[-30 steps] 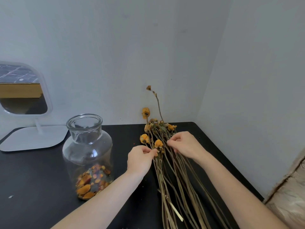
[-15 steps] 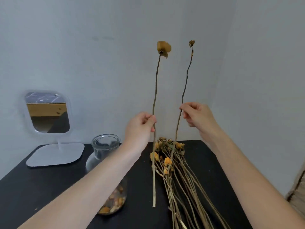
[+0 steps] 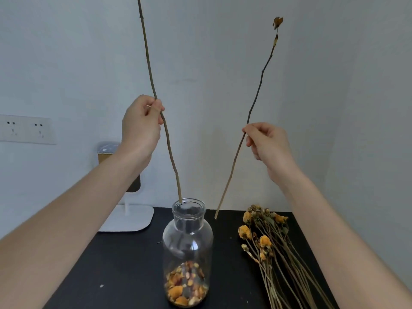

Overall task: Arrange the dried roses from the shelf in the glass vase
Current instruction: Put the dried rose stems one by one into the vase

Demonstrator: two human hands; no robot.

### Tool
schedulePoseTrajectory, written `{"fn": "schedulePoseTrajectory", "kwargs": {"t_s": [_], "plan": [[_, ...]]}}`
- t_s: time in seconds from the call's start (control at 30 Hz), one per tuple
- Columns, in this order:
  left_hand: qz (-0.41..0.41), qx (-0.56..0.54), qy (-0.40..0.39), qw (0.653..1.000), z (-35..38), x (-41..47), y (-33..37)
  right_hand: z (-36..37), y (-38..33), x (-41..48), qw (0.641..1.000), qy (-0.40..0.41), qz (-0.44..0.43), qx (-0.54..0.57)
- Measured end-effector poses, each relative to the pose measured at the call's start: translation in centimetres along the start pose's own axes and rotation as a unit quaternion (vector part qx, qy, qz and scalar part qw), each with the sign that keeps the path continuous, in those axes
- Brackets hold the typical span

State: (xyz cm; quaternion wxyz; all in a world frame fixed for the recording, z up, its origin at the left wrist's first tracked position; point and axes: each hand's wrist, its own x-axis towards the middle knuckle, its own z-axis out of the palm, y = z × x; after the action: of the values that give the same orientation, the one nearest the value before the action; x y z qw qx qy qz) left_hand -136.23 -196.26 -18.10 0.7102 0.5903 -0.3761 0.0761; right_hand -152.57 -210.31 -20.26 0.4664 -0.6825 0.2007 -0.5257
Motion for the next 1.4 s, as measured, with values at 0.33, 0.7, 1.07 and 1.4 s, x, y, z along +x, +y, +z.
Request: {"fn": "schedulePoseTrajectory", "kwargs": {"t_s": [0.33,0.7,1.07,1.4], "plan": [[-0.027,0.041,-0.092,0.995,0.6,-4.6,-6.6,1.2,0.8,-0.7,1.0,0.011,0.005,0.018],[-0.114,0.113,-0.226,0.961,-1.4,-8.5,-10.0,1.6,1.4,-1.4,0.999,0.035,0.005,0.0],[-0.207,0.017,-0.398,0.894,-2.8,-10.9,-11.5,1.6,1.1,-1.3,0.997,0.06,0.013,0.054],[-0.178,0.025,-0.321,0.93,-0.8,-11.9,-13.0,3.5,3.5,-3.4,0.998,-0.04,0.03,-0.023]]}}
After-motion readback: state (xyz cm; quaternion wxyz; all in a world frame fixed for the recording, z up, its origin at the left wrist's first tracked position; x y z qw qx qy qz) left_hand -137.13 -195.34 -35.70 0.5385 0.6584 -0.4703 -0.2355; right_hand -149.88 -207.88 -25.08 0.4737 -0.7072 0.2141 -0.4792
